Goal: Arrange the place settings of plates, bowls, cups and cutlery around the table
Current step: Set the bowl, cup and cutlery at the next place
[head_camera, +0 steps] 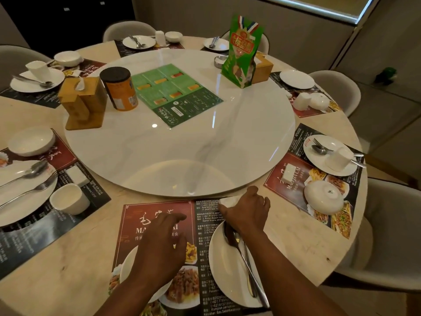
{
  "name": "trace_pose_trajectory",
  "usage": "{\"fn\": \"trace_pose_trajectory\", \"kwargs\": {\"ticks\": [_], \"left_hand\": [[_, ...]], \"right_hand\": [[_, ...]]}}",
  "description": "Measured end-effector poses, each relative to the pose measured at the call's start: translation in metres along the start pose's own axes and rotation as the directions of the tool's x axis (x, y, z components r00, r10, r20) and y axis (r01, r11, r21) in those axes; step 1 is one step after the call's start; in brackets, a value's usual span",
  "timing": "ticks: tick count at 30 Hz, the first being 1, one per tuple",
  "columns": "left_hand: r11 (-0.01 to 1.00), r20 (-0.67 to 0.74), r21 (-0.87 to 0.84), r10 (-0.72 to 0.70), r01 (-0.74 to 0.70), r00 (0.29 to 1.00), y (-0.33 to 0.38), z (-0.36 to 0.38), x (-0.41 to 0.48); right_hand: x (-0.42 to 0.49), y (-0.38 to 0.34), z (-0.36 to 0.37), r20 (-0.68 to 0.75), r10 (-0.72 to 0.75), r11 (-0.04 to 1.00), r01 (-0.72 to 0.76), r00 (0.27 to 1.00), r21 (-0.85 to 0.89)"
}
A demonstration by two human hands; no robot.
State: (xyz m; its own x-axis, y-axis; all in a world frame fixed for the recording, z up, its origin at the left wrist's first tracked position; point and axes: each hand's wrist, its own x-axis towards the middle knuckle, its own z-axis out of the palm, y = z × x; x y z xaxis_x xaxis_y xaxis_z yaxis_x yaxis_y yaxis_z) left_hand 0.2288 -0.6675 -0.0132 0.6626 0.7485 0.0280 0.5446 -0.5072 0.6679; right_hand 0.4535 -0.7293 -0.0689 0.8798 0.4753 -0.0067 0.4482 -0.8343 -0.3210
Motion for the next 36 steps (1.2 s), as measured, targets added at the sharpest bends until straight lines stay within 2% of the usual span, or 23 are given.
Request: {"fn": "trace_pose_trajectory", "kwargs": {"ticks": [10,20,23,25,27,28,30,32,33,36], "left_hand": [[1.000,-0.033,-0.024,0.013,-0.014,0.999,-0.006,-0.004,0.001],[0.993,-0.125,-0.081,-0.095,0.085,0.988,-0.019,-0.021,0.002],[0.983,-0.179,-0.121,-0.159,0.138,0.971,-0.024,-0.030,0.003],[0.959,-0.211,-0.185,-0.251,0.214,0.945,-0.033,-0.036,0.002],[0.932,-0.242,-0.230,-0.334,0.281,0.911,-0.046,-0.045,-0.002],[0.918,-0.242,-0.228,-0.375,0.323,0.895,-0.053,-0.049,-0.005],[0.870,-0.174,-0.188,-0.486,0.455,0.857,-0.067,-0.056,-0.013],[0.774,-0.011,-0.200,-0.614,0.600,0.789,-0.080,-0.055,-0.023],[0.716,0.089,-0.252,-0.653,0.651,0.752,-0.083,-0.053,-0.029],[0.485,0.344,-0.449,-0.681,0.750,0.646,-0.078,-0.050,-0.043]], "right_hand": [[0.001,0.000,0.006,0.020,0.027,0.998,-0.025,0.999,-0.055],[0.003,0.001,0.004,0.088,0.038,0.996,-0.031,0.995,-0.080],[-0.001,-0.001,-0.005,0.030,0.023,0.998,-0.021,0.999,-0.056],[-0.009,-0.004,-0.015,-0.066,-0.041,0.999,0.043,0.997,0.023],[-0.027,-0.010,-0.021,-0.127,-0.176,0.962,0.198,0.976,0.189],[-0.040,-0.016,-0.022,-0.111,-0.255,0.921,0.276,0.961,0.274],[-0.071,-0.030,-0.023,0.076,-0.371,0.858,0.310,0.925,0.410],[-0.103,-0.040,-0.018,0.360,-0.419,0.845,0.213,0.834,0.490],[-0.116,-0.042,-0.012,0.445,-0.435,0.846,0.187,0.783,0.499],[-0.145,-0.049,0.002,0.504,-0.472,0.837,0.189,0.723,0.513]]}}
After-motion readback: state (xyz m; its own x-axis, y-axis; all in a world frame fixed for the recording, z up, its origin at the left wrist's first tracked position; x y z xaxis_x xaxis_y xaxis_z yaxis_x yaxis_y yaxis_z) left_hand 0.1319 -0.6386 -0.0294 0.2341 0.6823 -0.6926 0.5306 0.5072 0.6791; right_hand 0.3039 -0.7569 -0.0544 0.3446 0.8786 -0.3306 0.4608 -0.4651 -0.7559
